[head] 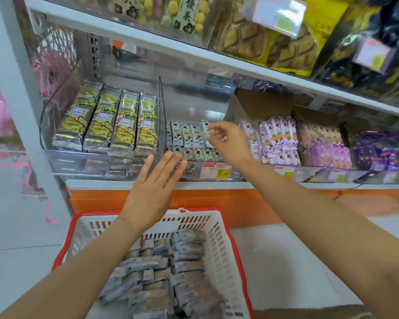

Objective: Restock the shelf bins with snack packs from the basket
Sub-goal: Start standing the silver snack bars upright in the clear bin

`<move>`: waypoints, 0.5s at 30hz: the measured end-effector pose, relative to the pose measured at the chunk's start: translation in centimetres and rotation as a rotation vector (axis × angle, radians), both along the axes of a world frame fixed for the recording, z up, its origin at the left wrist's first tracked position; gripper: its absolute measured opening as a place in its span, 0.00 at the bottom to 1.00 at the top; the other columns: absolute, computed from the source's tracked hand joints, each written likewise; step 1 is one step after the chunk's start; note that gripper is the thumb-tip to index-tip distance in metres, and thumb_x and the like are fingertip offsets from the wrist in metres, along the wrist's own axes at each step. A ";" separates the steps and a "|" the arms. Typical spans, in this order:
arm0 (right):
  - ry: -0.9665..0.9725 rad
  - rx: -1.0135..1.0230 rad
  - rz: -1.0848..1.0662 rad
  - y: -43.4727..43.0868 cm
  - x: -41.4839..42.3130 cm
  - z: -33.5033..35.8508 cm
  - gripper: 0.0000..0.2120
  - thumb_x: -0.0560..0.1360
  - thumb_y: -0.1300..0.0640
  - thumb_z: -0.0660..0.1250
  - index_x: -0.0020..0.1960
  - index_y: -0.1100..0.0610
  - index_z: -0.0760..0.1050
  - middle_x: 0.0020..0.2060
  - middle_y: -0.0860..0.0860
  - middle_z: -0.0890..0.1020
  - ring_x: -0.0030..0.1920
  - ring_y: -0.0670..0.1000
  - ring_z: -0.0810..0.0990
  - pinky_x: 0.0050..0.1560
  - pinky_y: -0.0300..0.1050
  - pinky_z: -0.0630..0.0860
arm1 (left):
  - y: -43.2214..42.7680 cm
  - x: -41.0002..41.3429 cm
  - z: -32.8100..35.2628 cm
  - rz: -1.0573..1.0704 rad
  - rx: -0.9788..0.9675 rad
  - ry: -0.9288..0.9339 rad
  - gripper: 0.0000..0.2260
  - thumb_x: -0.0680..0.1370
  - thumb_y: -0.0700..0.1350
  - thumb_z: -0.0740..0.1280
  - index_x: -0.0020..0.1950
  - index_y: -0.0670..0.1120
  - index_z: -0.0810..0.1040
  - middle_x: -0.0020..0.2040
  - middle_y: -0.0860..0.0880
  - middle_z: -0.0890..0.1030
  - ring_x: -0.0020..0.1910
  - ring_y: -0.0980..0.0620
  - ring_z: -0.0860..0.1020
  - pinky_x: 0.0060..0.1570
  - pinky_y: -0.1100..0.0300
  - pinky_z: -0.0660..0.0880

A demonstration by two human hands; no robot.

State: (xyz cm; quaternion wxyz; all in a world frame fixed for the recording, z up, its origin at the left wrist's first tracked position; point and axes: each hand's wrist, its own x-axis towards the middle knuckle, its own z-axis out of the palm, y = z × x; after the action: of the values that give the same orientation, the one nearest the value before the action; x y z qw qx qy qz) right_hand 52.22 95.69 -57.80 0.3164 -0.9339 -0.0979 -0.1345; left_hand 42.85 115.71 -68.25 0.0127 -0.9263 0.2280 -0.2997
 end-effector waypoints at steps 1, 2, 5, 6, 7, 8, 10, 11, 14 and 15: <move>-0.021 0.055 0.036 0.3 -1.1 0.1 0.11 0.75 0.61 0.69 0.57 0.58 0.79 0.45 0.52 0.80 0.45 0.49 0.78 0.48 0.41 0.77 | 0.0 -0.3 0.3 0.007 0.007 0.018 0.42 0.69 0.39 0.72 0.79 0.41 0.57 0.79 0.42 0.57 0.79 0.42 0.54 0.76 0.40 0.49; -0.045 0.110 0.073 0.6 -2.3 0.2 0.10 0.75 0.62 0.69 0.57 0.59 0.79 0.44 0.52 0.80 0.45 0.50 0.79 0.47 0.41 0.78 | 0.0 -0.7 0.5 0.016 0.017 0.033 0.42 0.68 0.40 0.73 0.79 0.40 0.57 0.79 0.41 0.56 0.79 0.42 0.53 0.76 0.40 0.49; -0.106 0.223 0.151 1.3 -6.2 -0.2 0.10 0.76 0.64 0.68 0.56 0.60 0.80 0.43 0.49 0.79 0.43 0.46 0.77 0.44 0.35 0.74 | -0.1 -1.9 0.5 0.043 0.025 0.060 0.42 0.66 0.42 0.75 0.78 0.40 0.61 0.78 0.40 0.60 0.77 0.41 0.56 0.76 0.40 0.50; -0.100 0.247 0.164 1.4 -7.4 -0.6 0.10 0.76 0.64 0.68 0.56 0.59 0.79 0.43 0.48 0.79 0.43 0.44 0.76 0.43 0.32 0.73 | 0.0 -2.3 0.4 0.052 0.012 0.070 0.41 0.66 0.42 0.76 0.77 0.40 0.64 0.76 0.39 0.64 0.76 0.40 0.59 0.75 0.40 0.51; -0.084 0.268 0.174 1.6 -8.5 -1.2 0.10 0.76 0.65 0.67 0.56 0.59 0.79 0.42 0.47 0.78 0.42 0.41 0.76 0.42 0.31 0.72 | 0.0 -2.8 0.1 0.062 -0.003 0.080 0.40 0.66 0.43 0.76 0.75 0.40 0.66 0.73 0.39 0.67 0.74 0.39 0.61 0.74 0.40 0.52; -0.063 0.287 0.182 1.7 -9.5 -2.0 0.10 0.76 0.65 0.67 0.57 0.58 0.78 0.42 0.47 0.78 0.41 0.41 0.75 0.41 0.30 0.71 | 0.1 -3.3 -0.1 0.072 -0.014 0.094 0.38 0.66 0.43 0.76 0.74 0.41 0.68 0.70 0.39 0.69 0.72 0.39 0.64 0.73 0.40 0.53; -0.006 0.316 0.195 1.8 -11.1 -4.1 0.10 0.77 0.64 0.67 0.57 0.57 0.77 0.42 0.48 0.78 0.41 0.41 0.75 0.41 0.31 0.72 | 0.3 -4.0 -0.8 0.080 -0.020 0.124 0.35 0.66 0.42 0.75 0.72 0.41 0.70 0.66 0.39 0.71 0.68 0.38 0.67 0.72 0.39 0.56; 0.026 0.324 0.196 1.9 -11.8 -5.4 0.09 0.77 0.63 0.67 0.57 0.56 0.77 0.42 0.49 0.79 0.41 0.42 0.76 0.42 0.33 0.73 | 0.4 -4.2 -1.3 0.077 -0.017 0.143 0.34 0.65 0.41 0.74 0.71 0.42 0.71 0.65 0.40 0.72 0.67 0.38 0.68 0.71 0.39 0.58; 0.119 0.288 0.193 1.6 -13.3 -9.7 0.10 0.77 0.60 0.68 0.57 0.55 0.78 0.42 0.49 0.80 0.41 0.46 0.78 0.43 0.40 0.76 | 1.0 -4.2 -3.4 0.079 -0.008 0.231 0.34 0.63 0.40 0.76 0.69 0.42 0.73 0.63 0.41 0.76 0.65 0.39 0.71 0.69 0.41 0.59; 0.156 0.259 0.189 1.4 -13.6 -11.2 0.10 0.77 0.60 0.68 0.57 0.54 0.78 0.42 0.48 0.79 0.41 0.45 0.78 0.44 0.40 0.76 | 1.3 -4.1 -4.2 0.096 -0.001 0.279 0.34 0.63 0.41 0.77 0.69 0.42 0.73 0.63 0.41 0.76 0.65 0.39 0.71 0.69 0.41 0.60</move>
State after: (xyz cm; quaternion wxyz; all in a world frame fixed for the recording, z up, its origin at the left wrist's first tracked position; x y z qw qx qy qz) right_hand 38.60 97.09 -69.04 0.4520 -0.8796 -0.1422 -0.0429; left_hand 38.75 117.05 -72.45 -0.0050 -0.9688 0.1826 -0.1673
